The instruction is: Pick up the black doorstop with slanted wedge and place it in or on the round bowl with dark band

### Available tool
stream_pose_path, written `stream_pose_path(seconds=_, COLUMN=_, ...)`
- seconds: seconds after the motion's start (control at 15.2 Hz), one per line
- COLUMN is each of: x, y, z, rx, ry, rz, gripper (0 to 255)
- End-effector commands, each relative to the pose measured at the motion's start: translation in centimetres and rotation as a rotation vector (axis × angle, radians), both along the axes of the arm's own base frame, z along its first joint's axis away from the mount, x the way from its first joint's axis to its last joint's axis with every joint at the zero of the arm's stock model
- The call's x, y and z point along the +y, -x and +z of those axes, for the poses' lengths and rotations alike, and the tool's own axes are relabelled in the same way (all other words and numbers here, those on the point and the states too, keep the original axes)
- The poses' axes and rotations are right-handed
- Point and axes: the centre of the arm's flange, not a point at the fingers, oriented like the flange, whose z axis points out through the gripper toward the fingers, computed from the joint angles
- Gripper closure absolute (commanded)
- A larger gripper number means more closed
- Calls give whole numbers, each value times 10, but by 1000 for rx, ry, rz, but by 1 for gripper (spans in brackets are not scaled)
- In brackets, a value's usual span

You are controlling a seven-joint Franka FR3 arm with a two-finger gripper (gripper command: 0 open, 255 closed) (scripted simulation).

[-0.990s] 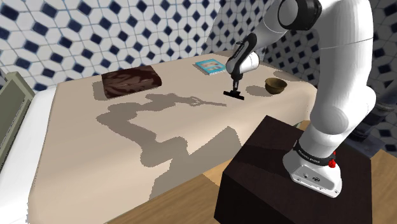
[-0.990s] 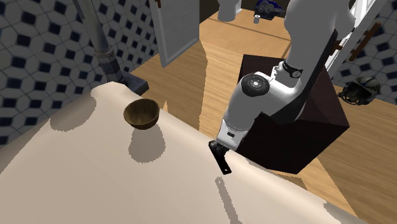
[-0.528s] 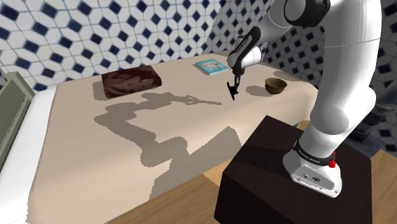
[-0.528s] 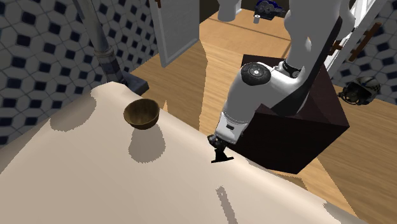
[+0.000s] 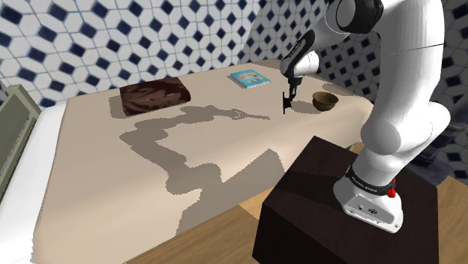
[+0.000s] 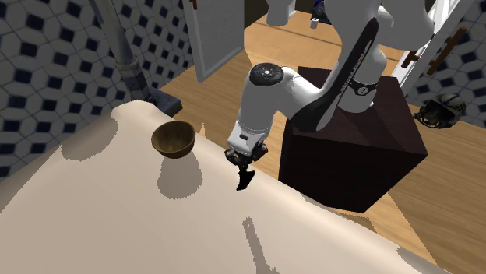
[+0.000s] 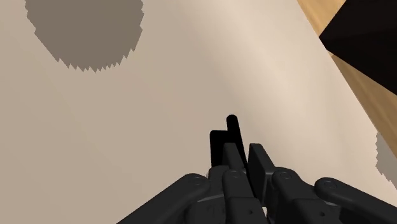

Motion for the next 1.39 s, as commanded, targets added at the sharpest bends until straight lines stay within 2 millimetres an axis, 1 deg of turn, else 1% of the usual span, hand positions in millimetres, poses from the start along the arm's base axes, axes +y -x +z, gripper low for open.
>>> stream_pose_path(seconds=0.0, x=-24, y=11, z=0, rx=0, ry=0, rz=2, gripper=255)
stream_pose_path(seconds=1.32, x=-268, y=111, z=-6, rx=0, ry=0, rz=2, gripper=255)
